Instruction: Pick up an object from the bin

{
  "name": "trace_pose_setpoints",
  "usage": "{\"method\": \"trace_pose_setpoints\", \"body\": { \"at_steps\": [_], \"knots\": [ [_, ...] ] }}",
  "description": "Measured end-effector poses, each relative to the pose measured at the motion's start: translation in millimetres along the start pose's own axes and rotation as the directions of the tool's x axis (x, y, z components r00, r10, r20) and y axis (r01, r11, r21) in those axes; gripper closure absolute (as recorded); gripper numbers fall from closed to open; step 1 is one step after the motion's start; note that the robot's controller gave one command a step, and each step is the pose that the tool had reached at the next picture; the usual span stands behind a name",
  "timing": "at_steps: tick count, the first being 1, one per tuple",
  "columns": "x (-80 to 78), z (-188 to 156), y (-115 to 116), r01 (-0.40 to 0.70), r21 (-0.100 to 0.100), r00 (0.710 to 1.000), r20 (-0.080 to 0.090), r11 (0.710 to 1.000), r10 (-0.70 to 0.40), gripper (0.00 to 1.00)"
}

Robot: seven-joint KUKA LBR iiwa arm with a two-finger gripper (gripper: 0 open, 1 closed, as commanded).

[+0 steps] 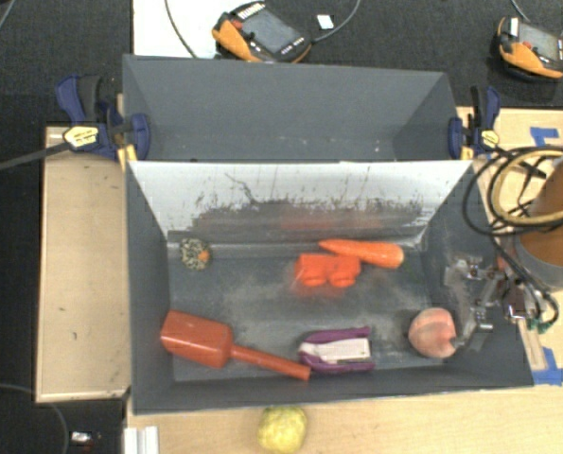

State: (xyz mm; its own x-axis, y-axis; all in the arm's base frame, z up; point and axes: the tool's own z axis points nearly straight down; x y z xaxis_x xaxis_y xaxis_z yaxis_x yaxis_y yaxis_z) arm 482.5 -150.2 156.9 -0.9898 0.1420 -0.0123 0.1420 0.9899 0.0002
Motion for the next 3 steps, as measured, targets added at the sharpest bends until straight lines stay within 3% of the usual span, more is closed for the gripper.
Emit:
{"method": "trace_pose_setpoints", "body": {
  "at_steps": [1,2,3],
  "knots": [
    [-5.2,57,2,-0.092,-0.002,0.996,-0.017,0.996,0.092,0.00],
    [-7.1,87,1,0.051,0.002,0.999,0.009,0.999,-0.051,0.00],
    [-3.4,87,-1,0.110,-0.003,0.994,-0.008,0.994,-0.110,1.00]
  ]
}}
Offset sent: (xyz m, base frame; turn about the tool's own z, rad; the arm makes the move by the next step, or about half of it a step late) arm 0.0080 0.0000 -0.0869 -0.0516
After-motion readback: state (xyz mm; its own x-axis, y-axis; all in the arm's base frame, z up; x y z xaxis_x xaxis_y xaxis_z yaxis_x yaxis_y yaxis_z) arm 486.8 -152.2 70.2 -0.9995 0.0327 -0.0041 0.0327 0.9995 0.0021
